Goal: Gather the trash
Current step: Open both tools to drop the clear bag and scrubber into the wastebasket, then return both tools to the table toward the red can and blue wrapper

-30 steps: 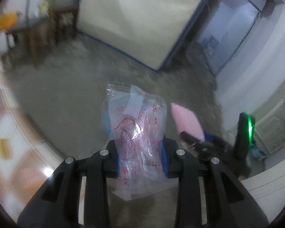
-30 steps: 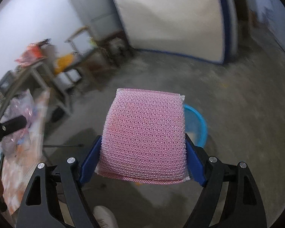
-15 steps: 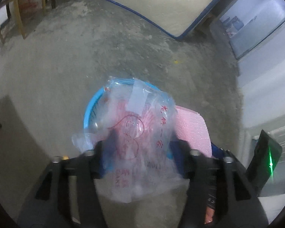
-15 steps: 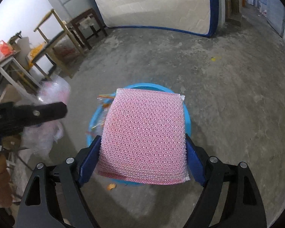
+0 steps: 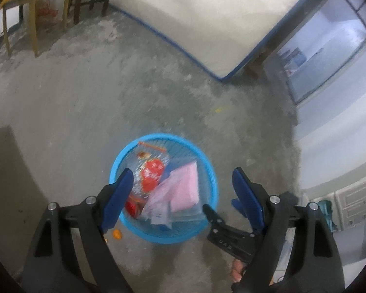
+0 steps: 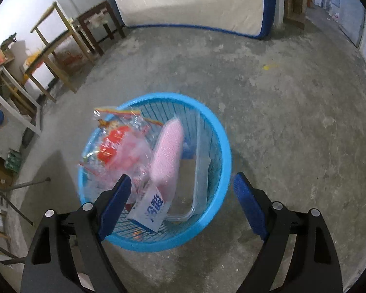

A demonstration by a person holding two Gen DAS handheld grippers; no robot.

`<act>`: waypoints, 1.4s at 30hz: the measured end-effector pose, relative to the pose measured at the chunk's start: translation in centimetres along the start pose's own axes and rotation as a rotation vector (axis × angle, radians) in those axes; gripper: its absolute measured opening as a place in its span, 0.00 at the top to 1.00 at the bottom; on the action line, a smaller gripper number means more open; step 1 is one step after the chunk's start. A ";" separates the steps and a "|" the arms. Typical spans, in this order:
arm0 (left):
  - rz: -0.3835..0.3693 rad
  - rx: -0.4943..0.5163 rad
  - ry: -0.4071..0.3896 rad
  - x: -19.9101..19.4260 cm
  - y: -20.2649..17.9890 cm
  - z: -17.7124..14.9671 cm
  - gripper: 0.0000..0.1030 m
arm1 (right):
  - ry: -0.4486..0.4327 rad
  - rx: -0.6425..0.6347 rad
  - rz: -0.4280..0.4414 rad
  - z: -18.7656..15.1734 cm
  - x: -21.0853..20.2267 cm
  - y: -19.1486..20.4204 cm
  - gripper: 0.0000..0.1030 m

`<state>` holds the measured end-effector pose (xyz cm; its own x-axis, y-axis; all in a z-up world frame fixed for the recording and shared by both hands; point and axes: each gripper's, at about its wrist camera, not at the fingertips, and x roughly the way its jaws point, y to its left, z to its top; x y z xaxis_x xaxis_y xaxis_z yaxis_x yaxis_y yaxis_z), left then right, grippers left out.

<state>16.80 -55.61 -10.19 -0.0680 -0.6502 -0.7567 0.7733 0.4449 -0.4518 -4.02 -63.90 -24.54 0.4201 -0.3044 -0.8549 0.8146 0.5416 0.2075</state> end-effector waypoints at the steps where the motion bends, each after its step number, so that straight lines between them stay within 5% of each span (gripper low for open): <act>1: -0.013 0.008 -0.013 -1.0 -0.4 0.1 0.24 | -0.012 0.001 0.006 0.1 -0.6 0.0 0.19; 10: -0.038 0.122 -0.189 -15.6 -2.5 -1.7 0.22 | -0.138 0.026 0.107 -0.4 -7.1 1.0 0.19; 16: 0.080 0.151 -0.252 -23.3 0.3 -5.5 0.20 | -0.191 0.011 0.180 -1.5 -11.9 3.4 0.19; 23: 0.198 0.069 -0.296 -31.5 7.5 -11.8 0.20 | -0.175 -0.038 0.267 -2.5 -17.4 8.3 0.16; 34: 0.431 -0.173 -0.526 -46.4 20.5 -21.7 0.20 | -0.098 -0.335 0.571 -3.8 -23.6 26.5 0.15; 38: 0.422 -0.283 -0.553 -48.3 24.9 -21.9 0.20 | 0.008 -0.420 0.672 -4.9 -22.8 35.2 0.15; 42: 0.373 -0.383 -0.495 -48.4 29.6 -20.8 0.20 | 0.077 -0.475 0.709 -6.7 -22.5 41.3 0.15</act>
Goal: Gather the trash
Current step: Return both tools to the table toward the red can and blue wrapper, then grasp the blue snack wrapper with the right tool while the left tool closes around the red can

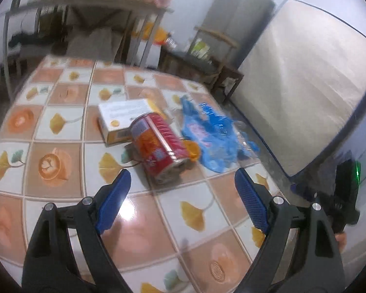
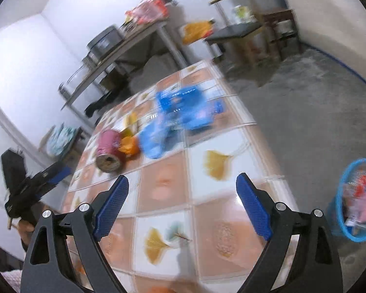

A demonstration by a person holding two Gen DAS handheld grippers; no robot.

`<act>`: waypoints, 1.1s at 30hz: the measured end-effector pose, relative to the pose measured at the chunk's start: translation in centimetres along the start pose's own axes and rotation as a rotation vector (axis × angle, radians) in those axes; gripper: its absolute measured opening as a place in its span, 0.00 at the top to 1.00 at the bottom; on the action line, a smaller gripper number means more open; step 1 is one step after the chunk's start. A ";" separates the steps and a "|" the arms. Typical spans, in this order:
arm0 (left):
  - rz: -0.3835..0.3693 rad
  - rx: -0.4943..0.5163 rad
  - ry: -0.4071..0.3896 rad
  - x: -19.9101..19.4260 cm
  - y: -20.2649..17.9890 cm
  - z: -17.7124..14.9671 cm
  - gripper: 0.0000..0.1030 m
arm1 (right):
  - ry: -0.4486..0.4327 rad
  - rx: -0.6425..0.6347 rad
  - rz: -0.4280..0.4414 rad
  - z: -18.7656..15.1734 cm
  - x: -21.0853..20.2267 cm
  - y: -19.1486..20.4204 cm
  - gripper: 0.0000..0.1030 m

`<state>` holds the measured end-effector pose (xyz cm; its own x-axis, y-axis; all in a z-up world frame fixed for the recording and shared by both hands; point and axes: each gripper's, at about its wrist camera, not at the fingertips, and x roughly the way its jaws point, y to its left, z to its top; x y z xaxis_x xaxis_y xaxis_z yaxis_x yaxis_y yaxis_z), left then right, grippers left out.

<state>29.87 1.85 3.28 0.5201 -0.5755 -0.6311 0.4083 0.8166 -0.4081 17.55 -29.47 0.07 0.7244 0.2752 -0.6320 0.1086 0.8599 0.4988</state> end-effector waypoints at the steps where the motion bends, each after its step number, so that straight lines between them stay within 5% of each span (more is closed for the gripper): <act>1: 0.002 -0.012 0.016 0.9 0.3 0.4 0.20 | 0.012 -0.020 0.006 0.0 1.1 1.1 0.15; 6: 0.046 -0.025 0.089 4.6 1.6 2.5 0.20 | 0.050 -0.125 -0.015 1.1 3.6 4.4 0.15; 14: 0.095 -0.029 0.123 8.7 2.1 4.3 0.20 | 0.093 -0.417 -0.123 9.8 8.9 6.1 0.12; 19: 0.117 -0.017 0.143 9.9 1.9 3.8 0.21 | 0.145 -0.523 -0.095 14.7 14.1 6.0 0.12; 23: 0.112 -0.024 0.148 10.2 2.1 3.6 0.26 | 0.237 -0.437 -0.001 17.3 19.0 4.7 0.12; 29: 0.115 0.007 0.149 10.1 1.8 3.6 0.29 | 0.356 -0.378 0.073 16.3 23.4 3.9 0.12; 33: 0.110 0.032 0.149 9.9 1.7 3.4 0.31 | 0.420 -0.473 0.104 14.4 22.3 4.0 0.12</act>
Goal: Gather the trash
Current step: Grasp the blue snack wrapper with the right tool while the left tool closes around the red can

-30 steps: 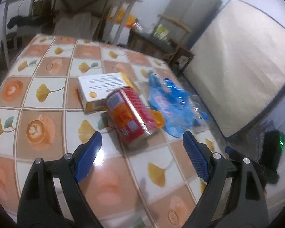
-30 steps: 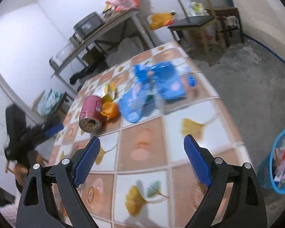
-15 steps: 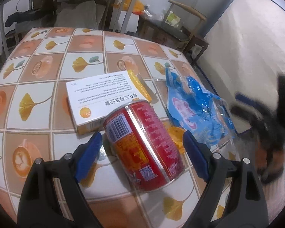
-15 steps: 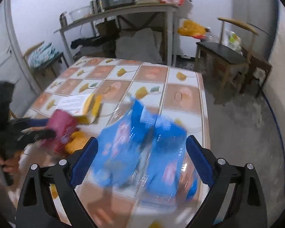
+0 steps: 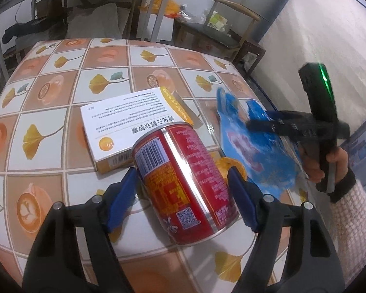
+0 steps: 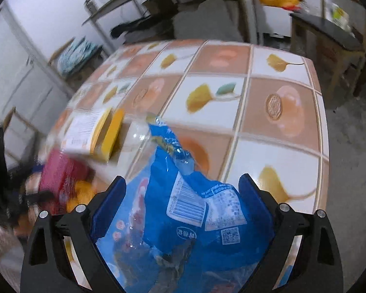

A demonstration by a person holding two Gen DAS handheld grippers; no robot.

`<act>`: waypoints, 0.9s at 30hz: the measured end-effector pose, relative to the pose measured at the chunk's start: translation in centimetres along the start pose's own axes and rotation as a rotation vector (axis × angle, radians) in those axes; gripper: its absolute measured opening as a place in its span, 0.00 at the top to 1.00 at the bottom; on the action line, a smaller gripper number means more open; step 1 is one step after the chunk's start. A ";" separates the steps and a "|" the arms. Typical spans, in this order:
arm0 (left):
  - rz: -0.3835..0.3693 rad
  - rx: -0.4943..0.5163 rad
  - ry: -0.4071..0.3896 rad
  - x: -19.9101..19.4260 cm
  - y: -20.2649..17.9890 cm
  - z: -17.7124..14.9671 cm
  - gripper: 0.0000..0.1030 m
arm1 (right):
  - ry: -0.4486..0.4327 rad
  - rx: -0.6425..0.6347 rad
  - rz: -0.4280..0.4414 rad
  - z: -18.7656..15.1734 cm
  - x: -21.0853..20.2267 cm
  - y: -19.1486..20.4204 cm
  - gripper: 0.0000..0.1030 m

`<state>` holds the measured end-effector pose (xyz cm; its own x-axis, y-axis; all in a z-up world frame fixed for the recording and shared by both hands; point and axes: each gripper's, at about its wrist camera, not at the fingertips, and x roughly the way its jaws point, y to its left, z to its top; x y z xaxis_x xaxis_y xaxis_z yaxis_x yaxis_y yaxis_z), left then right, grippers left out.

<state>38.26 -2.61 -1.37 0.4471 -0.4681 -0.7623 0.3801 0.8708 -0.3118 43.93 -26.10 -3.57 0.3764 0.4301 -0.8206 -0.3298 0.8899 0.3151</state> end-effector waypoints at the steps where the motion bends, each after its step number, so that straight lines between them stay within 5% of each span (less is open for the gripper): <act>1: -0.001 0.004 0.000 0.0 0.0 0.0 0.32 | 0.009 -0.015 0.005 -0.3 -0.2 0.1 0.12; 8: -0.004 0.017 -0.007 -0.6 0.0 -0.4 0.37 | 0.065 -0.156 -0.062 -5.5 -2.0 3.6 0.12; 19: -0.003 0.022 0.000 -4.7 1.1 -5.1 0.38 | 0.004 -0.054 -0.206 -11.8 -4.6 7.8 0.12; 27: -0.037 -0.061 -0.028 -9.3 2.8 -10.8 0.38 | -0.193 0.097 -0.033 -12.9 -8.8 10.4 0.12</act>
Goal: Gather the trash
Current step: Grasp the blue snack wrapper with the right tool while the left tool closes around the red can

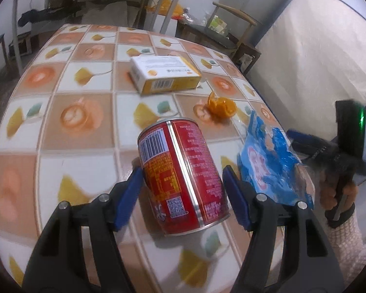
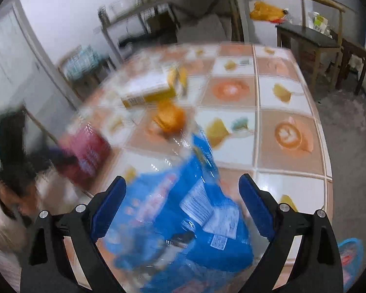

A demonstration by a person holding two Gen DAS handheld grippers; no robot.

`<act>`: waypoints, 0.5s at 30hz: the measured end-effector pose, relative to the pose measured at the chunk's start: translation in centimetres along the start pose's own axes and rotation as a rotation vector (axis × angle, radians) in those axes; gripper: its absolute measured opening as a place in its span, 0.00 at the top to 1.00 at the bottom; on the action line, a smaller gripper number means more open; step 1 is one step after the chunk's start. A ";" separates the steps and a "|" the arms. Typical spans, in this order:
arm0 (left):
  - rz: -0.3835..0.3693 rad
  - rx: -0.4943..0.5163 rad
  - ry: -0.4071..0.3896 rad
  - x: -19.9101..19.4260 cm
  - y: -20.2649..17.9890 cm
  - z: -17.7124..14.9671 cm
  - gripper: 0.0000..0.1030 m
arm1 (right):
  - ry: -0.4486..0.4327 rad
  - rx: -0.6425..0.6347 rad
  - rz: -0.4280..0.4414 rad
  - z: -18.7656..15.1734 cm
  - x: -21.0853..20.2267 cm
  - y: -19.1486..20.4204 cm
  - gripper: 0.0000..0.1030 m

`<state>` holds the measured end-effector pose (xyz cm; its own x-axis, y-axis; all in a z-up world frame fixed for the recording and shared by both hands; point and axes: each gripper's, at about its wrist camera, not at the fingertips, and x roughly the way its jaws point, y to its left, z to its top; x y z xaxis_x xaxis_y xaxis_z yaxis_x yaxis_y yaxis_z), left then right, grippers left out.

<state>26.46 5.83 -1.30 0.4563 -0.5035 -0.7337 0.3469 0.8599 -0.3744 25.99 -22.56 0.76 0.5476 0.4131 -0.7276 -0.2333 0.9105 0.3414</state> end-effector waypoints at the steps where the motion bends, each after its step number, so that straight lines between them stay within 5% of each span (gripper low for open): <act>1: -0.006 -0.009 -0.009 -0.4 0.3 -0.5 0.38 | -0.030 0.030 0.042 0.2 -1.2 -0.1 0.11; 3: -0.019 -0.020 -0.027 -1.0 0.8 -1.2 0.38 | -0.066 0.064 0.117 0.5 -3.1 -0.1 0.06; 6: -0.035 -0.022 -0.038 -1.5 1.1 -1.8 0.39 | -0.062 -0.028 0.031 0.3 -4.3 0.8 0.06; 11: -0.053 -0.017 -0.042 -1.6 1.2 -1.8 0.39 | 0.148 -0.246 -0.097 -1.5 0.0 2.5 0.06; 15: -0.064 -0.020 -0.047 -1.7 1.4 -2.1 0.39 | 0.303 -0.375 -0.119 -3.0 4.2 3.2 0.06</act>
<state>24.47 8.00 -1.77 0.4716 -0.5603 -0.6809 0.3607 0.8272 -0.4309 25.09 -17.83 -2.98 0.3423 0.2420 -0.9079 -0.4872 0.8719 0.0487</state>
